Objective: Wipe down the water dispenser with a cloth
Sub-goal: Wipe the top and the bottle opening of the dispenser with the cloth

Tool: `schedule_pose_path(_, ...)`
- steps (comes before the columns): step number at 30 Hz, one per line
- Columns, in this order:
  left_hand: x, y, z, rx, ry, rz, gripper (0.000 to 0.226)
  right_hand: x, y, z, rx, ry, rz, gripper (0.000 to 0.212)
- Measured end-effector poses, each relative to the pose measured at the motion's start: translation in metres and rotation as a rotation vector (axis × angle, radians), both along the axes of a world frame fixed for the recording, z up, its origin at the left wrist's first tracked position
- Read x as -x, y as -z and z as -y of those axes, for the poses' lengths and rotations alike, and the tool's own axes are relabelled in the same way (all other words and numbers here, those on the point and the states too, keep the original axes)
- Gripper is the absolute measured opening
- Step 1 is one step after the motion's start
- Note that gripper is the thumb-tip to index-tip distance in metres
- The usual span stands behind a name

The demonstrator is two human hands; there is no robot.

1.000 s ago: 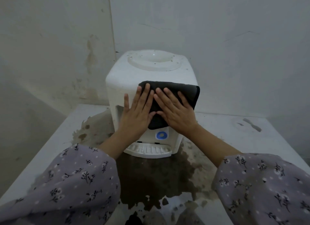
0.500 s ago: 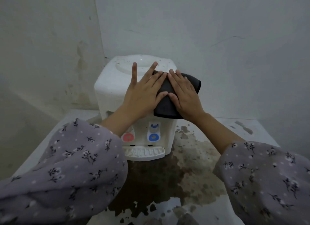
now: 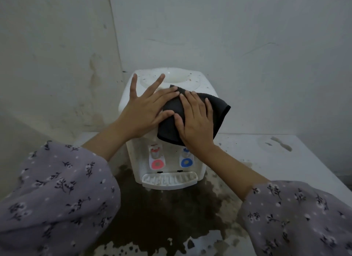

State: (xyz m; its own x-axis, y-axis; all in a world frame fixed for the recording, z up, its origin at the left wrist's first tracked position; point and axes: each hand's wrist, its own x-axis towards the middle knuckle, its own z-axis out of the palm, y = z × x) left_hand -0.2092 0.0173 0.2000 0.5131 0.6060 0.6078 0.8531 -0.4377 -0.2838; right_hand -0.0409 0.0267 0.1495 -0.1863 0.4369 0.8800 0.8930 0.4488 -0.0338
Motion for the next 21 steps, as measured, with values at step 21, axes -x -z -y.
schedule_pose_path(21, 0.068, -0.032, -0.058, 0.494, 0.025, 0.300, 0.066, 0.036, -0.086, -0.016, 0.472, 0.027, -0.843, 0.027)
